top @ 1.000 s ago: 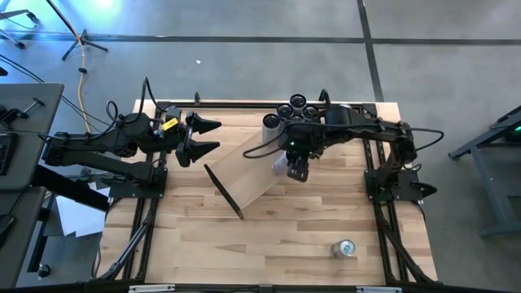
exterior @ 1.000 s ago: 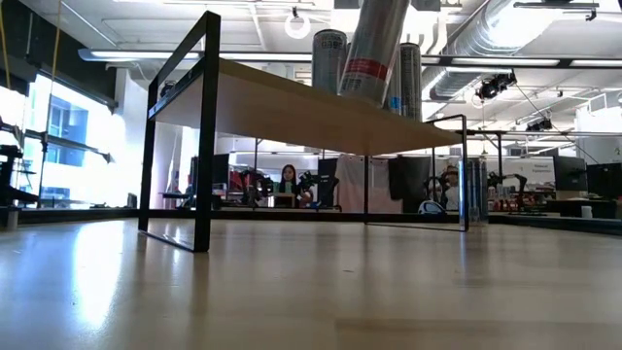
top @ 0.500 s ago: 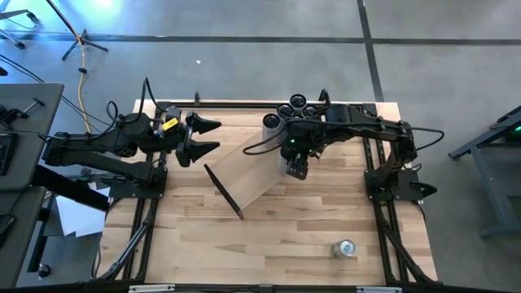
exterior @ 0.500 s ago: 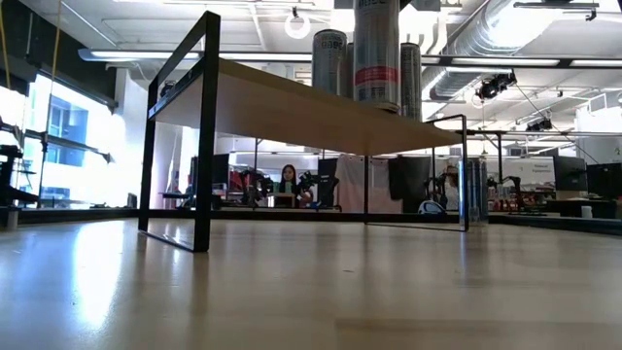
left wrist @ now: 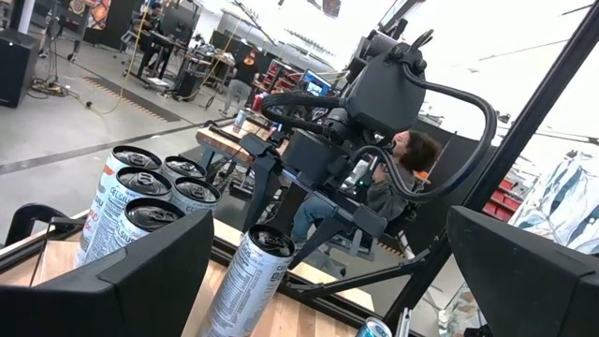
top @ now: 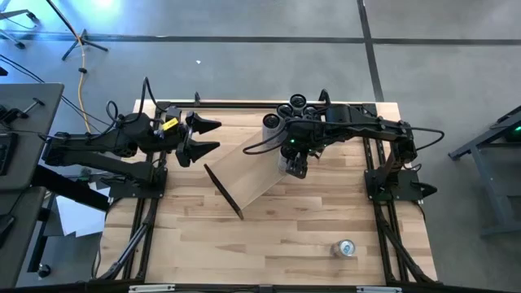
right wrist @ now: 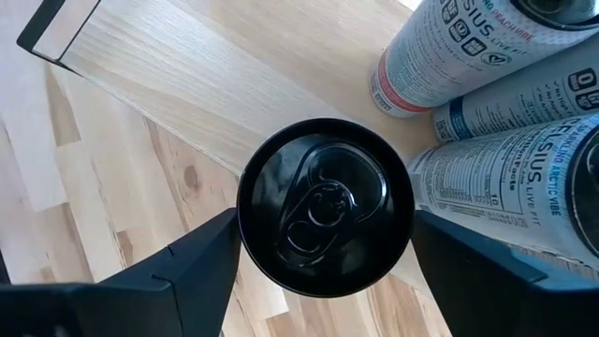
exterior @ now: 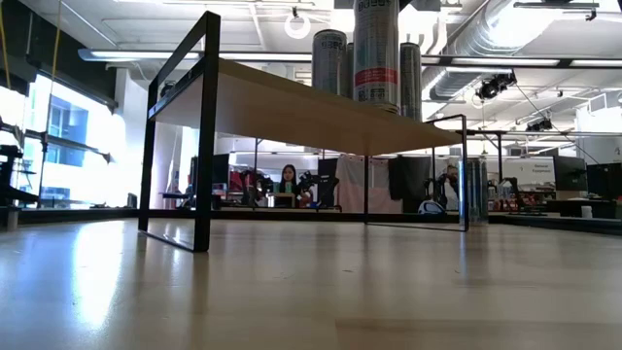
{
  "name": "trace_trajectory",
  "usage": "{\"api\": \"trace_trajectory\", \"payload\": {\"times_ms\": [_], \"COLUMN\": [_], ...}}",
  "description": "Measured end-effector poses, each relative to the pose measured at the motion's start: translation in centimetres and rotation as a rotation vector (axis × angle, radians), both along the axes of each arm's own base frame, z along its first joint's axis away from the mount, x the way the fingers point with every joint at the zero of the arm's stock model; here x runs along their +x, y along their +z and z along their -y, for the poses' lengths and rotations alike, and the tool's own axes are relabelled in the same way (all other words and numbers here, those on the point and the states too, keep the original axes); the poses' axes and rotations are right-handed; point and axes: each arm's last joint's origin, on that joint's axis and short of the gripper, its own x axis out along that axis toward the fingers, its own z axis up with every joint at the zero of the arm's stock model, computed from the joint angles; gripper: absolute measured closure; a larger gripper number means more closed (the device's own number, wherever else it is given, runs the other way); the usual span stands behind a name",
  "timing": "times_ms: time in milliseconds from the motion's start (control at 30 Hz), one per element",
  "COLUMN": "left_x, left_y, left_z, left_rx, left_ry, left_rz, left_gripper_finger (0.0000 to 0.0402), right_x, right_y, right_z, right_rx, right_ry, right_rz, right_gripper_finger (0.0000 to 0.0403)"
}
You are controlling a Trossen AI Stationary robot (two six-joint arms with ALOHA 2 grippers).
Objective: Place canned beverage on shelf
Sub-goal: Put the white-pink soda can on the shelf and align it with the other white-pink soda can
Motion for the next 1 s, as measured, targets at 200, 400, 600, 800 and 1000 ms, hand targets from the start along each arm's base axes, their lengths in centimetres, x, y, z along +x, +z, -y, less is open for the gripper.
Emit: {"api": "trace_trajectory", "payload": {"times_ms": [200,400,600,800,1000], "left_x": [0.0,0.0,0.0,0.0,0.0], "left_y": [-0.01,0.0,-0.01,0.0,0.0], "left_z": [-0.01,-0.01,-0.01,-0.01,0.0], "left_rx": [0.0,0.0,0.0,0.0,0.0], "left_ry": [0.0,0.0,0.0,0.0,0.0], "left_rz": [0.0,0.0,0.0,0.0,0.0], "left_gripper_finger": [0.0003,0.0003,0.0003,0.0003,0.0003], "right_x": [0.08,0.21,0.23,0.22,0.21], "right_y": [0.03,0.09,0.1,0.06,0.06], "right_z": [0.0,0.0,0.0,-0.01,-0.01], "right_rx": [-0.001,0.0,0.003,0.001,0.013], "right_ry": [0.0,0.0,-0.006,0.0,-0.021], "right_rz": [0.009,0.024,0.027,0.022,0.024], "right_gripper_finger": [0.0107,0.0107,0.0107,0.0107,0.0107]}}
